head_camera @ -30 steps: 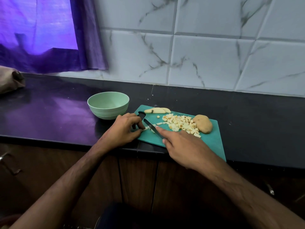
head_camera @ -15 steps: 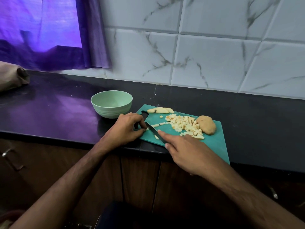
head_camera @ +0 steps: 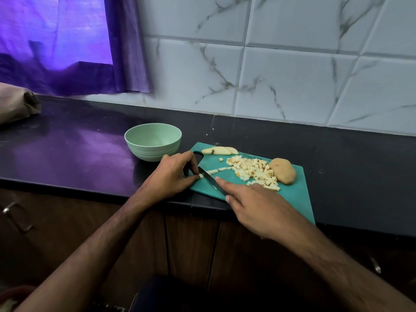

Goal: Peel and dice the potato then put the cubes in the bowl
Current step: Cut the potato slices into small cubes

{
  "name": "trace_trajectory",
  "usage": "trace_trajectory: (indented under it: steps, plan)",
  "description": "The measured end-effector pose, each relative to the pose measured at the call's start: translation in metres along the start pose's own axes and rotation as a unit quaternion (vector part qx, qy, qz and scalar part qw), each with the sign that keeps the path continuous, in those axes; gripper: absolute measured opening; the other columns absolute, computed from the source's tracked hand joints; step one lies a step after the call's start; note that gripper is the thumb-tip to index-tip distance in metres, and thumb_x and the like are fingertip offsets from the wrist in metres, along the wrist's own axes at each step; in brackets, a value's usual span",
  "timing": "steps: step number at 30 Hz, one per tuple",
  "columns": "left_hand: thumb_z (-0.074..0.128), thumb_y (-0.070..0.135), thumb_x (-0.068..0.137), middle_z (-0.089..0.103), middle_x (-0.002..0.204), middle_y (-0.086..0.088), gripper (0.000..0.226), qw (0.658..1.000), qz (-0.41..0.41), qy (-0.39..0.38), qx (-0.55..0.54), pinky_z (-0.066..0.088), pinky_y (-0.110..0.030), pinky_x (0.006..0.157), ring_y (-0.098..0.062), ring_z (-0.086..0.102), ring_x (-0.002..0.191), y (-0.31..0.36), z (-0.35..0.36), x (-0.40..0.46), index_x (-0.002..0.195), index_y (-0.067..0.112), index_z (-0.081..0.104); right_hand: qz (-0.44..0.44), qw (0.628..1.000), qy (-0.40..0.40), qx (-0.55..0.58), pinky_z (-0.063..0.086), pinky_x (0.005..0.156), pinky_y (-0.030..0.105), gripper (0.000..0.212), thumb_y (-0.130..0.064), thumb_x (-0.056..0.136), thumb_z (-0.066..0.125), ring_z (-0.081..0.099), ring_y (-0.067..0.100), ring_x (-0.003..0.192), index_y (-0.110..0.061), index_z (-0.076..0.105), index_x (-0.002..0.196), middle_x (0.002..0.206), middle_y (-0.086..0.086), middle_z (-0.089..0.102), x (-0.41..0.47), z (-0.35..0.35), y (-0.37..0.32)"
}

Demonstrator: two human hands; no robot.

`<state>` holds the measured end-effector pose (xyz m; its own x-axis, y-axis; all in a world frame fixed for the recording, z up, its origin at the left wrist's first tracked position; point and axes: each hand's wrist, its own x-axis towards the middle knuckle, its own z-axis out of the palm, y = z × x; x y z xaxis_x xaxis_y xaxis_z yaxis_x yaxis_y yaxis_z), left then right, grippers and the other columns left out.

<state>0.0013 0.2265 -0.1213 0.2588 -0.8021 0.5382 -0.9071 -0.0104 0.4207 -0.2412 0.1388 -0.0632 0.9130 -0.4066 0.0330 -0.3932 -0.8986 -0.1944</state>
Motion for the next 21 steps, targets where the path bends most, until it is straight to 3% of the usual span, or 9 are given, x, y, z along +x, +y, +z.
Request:
trace_trajectory:
  steps: [4,7,9,12,17,21]
  plan:
    - [0.085,0.021,0.081,0.068,0.086,0.015,0.029,1.0,-0.001,-0.001,-0.001,0.053,-0.035,0.07,-0.008,0.063,0.078,0.002,0.0,0.001,0.089,0.027,0.057,0.006,1.0,0.0,0.006,0.035,0.054,0.024,0.051,-0.037,0.111,0.032,0.047,0.006,0.06,-0.046,0.016,0.159,0.077,-0.008,0.054,-0.003,0.008,-0.001]
    - [0.085,0.018,0.081,0.069,0.085,0.012,0.029,1.0,0.004,0.002,-0.005,0.053,-0.032,0.065,-0.011,0.064,0.076,0.005,-0.002,0.001,0.088,0.024,0.058,0.007,1.0,-0.011,0.024,0.051,0.058,0.029,0.051,-0.035,0.111,0.032,0.051,0.006,0.056,-0.044,0.02,0.159,0.079,-0.006,0.06,0.004,0.011,-0.003]
    - [0.085,0.019,0.081,0.069,0.085,0.012,0.028,1.0,0.002,0.003,-0.004,0.053,-0.033,0.065,-0.011,0.064,0.075,0.006,-0.002,0.001,0.088,0.023,0.058,0.009,0.999,-0.013,0.028,0.057,0.062,0.033,0.05,-0.034,0.111,0.033,0.052,0.007,0.052,-0.044,0.022,0.159,0.076,-0.006,0.061,0.01,0.011,-0.003]
    - [0.083,0.024,0.083,0.069,0.088,0.016,0.026,1.0,-0.01,-0.005,0.003,0.055,-0.041,0.072,-0.007,0.064,0.079,0.006,-0.003,0.0,0.091,0.027,0.059,0.002,0.999,-0.019,0.031,0.057,0.056,0.029,0.049,-0.034,0.111,0.032,0.053,0.006,0.044,-0.044,0.024,0.158,0.074,-0.007,0.061,0.018,0.005,0.0]
    - [0.073,0.047,0.085,0.067,0.092,0.019,0.025,1.0,-0.015,-0.019,0.003,0.053,-0.045,0.078,-0.003,0.064,0.085,0.007,-0.002,-0.002,0.102,0.036,0.058,0.02,0.976,-0.027,0.216,0.044,0.041,0.021,0.049,-0.033,0.11,0.039,0.048,0.007,0.037,-0.052,0.029,0.154,0.063,0.0,0.058,0.018,-0.014,0.03]
    - [0.059,0.081,0.07,0.059,0.102,0.022,0.069,0.997,-0.033,-0.055,0.045,0.045,-0.038,0.088,0.002,0.058,0.092,0.015,-0.001,0.0,0.121,0.035,0.062,0.024,0.947,0.012,0.319,0.038,0.036,0.022,0.047,-0.029,0.11,0.042,0.043,0.012,0.034,-0.053,0.037,0.15,0.056,0.003,0.05,0.015,-0.023,0.059]
